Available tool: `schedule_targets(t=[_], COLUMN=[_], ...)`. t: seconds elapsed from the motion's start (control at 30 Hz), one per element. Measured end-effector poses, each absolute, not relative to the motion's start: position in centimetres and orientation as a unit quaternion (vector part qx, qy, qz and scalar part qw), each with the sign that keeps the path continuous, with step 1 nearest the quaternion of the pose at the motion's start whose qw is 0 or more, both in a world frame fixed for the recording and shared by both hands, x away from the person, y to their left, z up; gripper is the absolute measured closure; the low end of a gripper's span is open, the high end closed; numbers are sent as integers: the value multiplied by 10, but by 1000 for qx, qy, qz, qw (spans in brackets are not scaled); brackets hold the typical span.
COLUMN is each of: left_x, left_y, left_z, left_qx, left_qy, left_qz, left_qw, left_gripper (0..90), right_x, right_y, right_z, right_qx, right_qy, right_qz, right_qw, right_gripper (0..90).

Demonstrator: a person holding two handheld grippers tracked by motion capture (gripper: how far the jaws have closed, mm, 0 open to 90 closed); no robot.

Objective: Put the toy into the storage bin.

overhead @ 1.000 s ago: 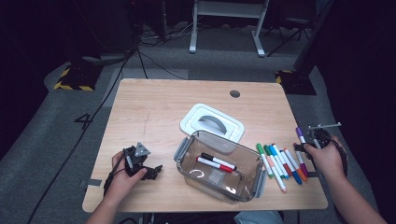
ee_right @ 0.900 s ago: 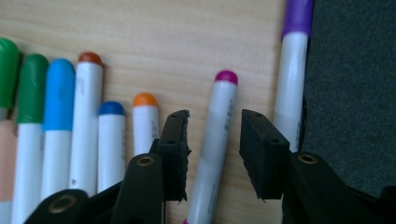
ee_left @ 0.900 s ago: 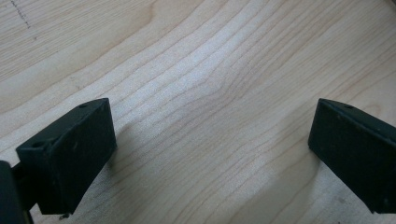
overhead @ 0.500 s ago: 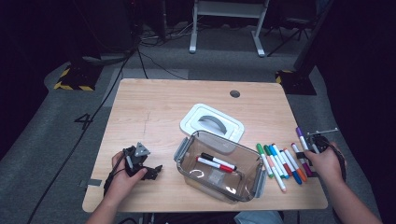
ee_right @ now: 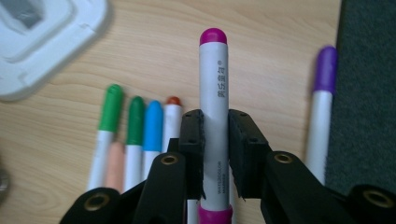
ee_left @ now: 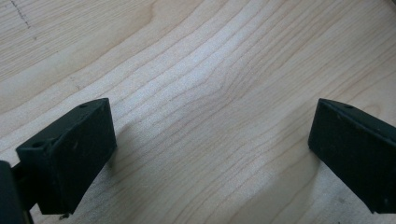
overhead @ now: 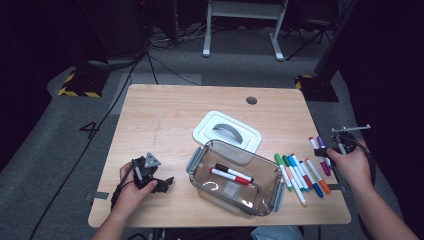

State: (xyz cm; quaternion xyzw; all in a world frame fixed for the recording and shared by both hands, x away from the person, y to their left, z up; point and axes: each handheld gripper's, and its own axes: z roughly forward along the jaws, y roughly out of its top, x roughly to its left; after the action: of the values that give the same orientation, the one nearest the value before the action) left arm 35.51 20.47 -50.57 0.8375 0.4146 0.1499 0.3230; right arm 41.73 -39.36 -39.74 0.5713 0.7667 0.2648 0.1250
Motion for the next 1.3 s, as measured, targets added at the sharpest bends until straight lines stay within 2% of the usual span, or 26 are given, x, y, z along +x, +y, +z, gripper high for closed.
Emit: schedule_targets(t=[0.17,0.3,0.57,1.0,1.3], left_x=[355,355,355,355,355], left_y=[205,205,205,205,205], left_z=[-506,-506,-506,-506,-506], left_qx=[838,838,838,837,837], left_qy=[414,414,414,415,415], left_qz=[149,149,150,150,150], left_qw=[323,323,323,323,323], left_gripper=[13,13,13,13,13], right_x=[412,407,396,375,367], right_y=[-360,-344,-297,-231,-196], right_z=[-362,-346,-316,-297,-306], right_qx=[525,502,442,344,301], right_qy=[789,800,827,865,884], right_qz=[290,301,333,361,358], right_qw=[132,132,105,57,16], right_gripper=[769,769,769,770,770])
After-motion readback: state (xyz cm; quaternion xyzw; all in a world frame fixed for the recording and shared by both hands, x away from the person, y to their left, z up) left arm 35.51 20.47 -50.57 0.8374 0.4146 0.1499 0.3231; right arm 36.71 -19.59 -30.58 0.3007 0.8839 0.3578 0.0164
